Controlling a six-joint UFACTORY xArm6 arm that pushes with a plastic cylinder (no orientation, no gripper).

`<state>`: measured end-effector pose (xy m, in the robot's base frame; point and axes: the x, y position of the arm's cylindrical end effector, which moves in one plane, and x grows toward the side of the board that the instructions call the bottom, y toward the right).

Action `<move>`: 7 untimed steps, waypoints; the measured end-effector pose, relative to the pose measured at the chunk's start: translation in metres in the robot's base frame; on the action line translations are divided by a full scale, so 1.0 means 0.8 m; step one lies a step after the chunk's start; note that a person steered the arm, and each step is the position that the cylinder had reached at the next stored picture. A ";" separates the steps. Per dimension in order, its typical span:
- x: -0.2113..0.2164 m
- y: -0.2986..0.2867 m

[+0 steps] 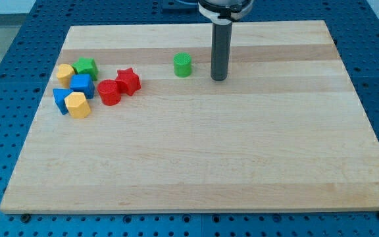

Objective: Slide green circle towards the green star

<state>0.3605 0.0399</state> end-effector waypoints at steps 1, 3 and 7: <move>-0.016 -0.004; -0.036 -0.039; -0.036 -0.167</move>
<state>0.3314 -0.0938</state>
